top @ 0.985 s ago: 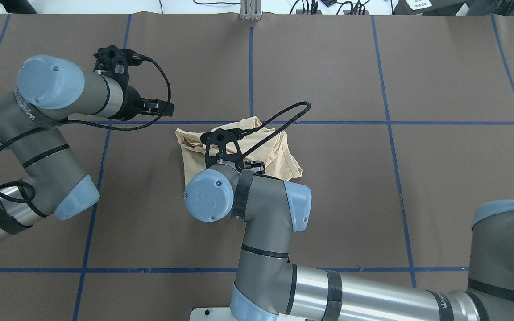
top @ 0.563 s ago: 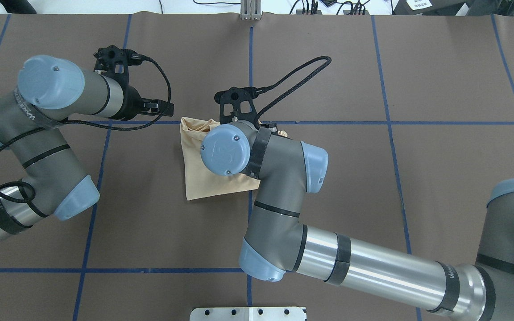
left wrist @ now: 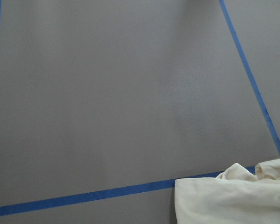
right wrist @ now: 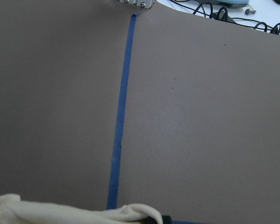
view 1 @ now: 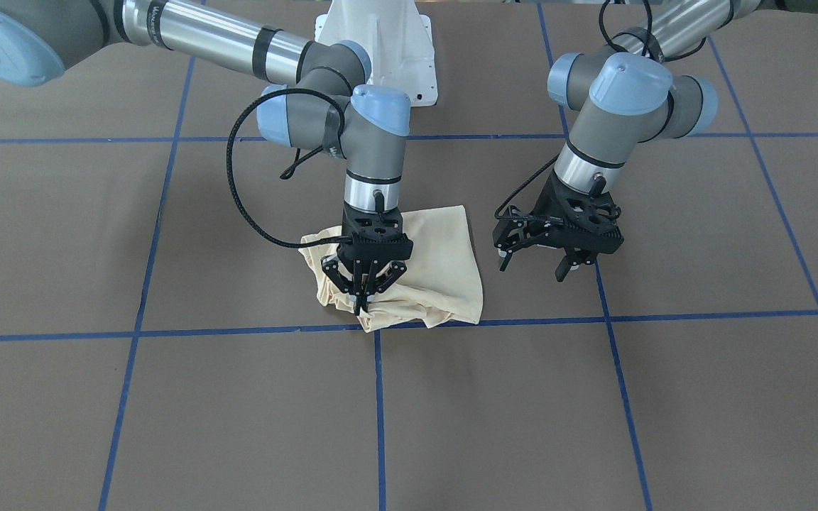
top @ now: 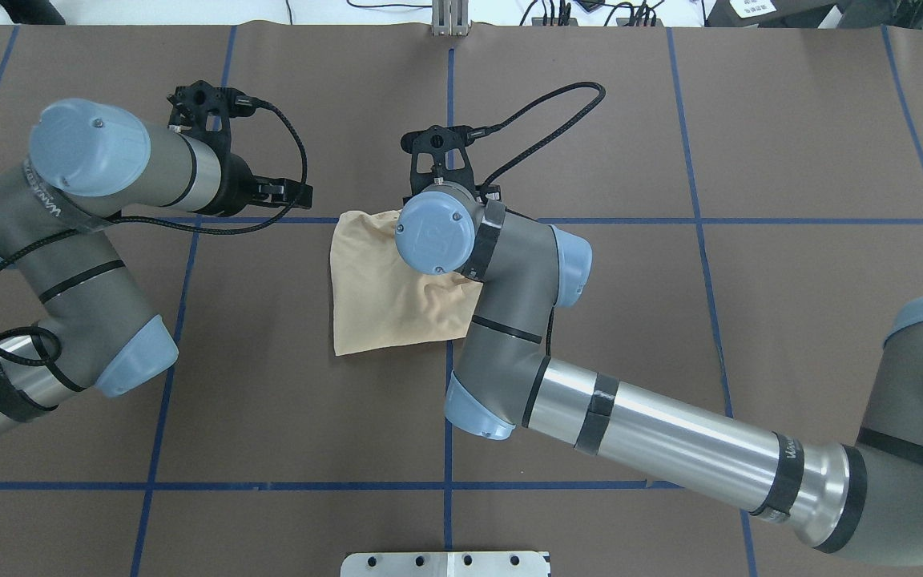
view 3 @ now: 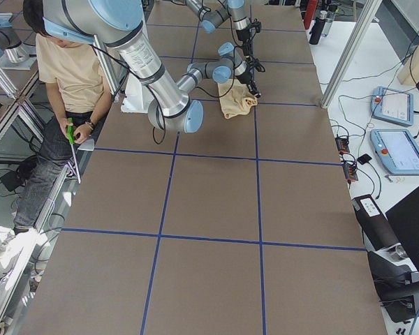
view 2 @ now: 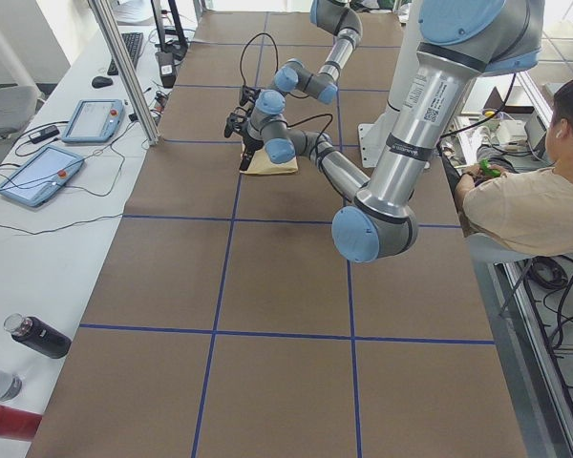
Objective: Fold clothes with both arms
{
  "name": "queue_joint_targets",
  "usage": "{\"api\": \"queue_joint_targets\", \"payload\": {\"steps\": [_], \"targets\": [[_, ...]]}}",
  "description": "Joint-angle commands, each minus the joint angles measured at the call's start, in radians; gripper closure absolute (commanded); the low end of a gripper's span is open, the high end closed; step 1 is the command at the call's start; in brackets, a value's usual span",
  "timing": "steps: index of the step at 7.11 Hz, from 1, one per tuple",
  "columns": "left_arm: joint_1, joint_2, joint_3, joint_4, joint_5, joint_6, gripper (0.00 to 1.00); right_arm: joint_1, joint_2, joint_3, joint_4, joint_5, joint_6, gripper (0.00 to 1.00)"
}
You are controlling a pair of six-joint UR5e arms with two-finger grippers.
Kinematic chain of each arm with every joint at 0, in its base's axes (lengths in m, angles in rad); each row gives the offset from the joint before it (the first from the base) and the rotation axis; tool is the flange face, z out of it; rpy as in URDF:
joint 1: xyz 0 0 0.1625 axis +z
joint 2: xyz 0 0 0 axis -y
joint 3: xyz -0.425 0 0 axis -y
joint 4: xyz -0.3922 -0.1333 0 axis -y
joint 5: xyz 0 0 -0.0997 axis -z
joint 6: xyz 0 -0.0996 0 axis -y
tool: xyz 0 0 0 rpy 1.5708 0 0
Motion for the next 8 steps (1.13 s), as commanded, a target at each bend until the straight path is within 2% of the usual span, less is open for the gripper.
{"api": "queue_joint_targets", "payload": {"steps": [1,2,3,4,5,6,7,8], "targets": [[-0.004,0.003,-0.031,0.010,-0.043,0.010,0.00,0.069,0.039,-0.001,0.010,0.202,0.006,0.00],[-0.034,0.006,-0.055,0.029,-0.092,0.013,0.00,0.127,0.037,0.026,-0.068,0.341,0.006,0.00],[-0.045,0.035,-0.122,0.099,-0.116,0.065,0.00,0.176,0.022,0.104,-0.181,0.418,-0.007,0.00],[-0.078,0.061,-0.225,0.235,-0.118,0.179,0.00,0.224,-0.054,0.231,-0.256,0.493,-0.016,0.00],[-0.117,0.067,-0.305,0.365,-0.118,0.264,0.00,0.268,-0.170,0.381,-0.301,0.573,-0.076,0.00],[-0.161,0.072,-0.356,0.473,-0.118,0.347,0.00,0.322,-0.308,0.553,-0.365,0.617,-0.190,0.00],[-0.225,0.116,-0.394,0.522,-0.121,0.467,0.00,0.383,-0.422,0.699,-0.454,0.664,-0.307,0.00],[-0.334,0.192,-0.402,0.524,-0.171,0.645,0.00,0.472,-0.546,0.817,-0.526,0.725,-0.461,0.00]]}}
